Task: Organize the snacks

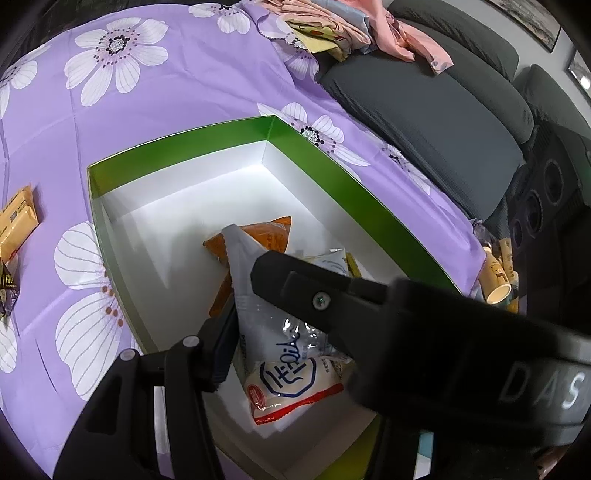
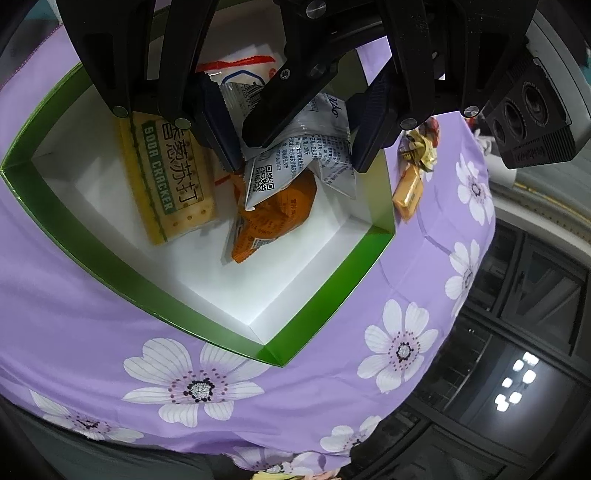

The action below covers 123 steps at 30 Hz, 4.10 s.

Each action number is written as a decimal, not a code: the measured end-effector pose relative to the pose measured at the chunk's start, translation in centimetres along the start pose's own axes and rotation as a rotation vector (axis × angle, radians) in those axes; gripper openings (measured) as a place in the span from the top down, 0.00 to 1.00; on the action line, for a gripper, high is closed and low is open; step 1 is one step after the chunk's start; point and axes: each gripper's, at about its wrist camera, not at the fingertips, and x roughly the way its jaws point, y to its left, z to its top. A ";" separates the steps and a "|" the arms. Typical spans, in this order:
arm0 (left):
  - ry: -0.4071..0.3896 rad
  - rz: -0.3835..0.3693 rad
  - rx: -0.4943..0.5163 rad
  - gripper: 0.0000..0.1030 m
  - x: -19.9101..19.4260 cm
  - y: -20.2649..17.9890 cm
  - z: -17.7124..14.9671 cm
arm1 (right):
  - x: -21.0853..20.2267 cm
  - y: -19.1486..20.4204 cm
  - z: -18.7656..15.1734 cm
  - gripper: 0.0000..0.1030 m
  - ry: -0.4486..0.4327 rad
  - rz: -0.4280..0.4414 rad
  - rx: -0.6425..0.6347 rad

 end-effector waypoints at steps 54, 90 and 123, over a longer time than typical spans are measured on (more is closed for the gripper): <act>-0.359 0.463 -0.445 0.03 -21.5 18.8 -13.5 | 0.6 12.9 -6.5 0.12 -0.248 -0.070 -0.439; -0.241 0.523 -0.733 0.03 -23.7 29.0 -17.0 | 29.6 27.8 -1.6 0.12 0.366 -0.358 -0.800; -0.218 0.572 -0.638 0.03 -23.3 26.3 -16.9 | 12.7 20.9 -16.4 0.40 0.381 -0.122 -0.680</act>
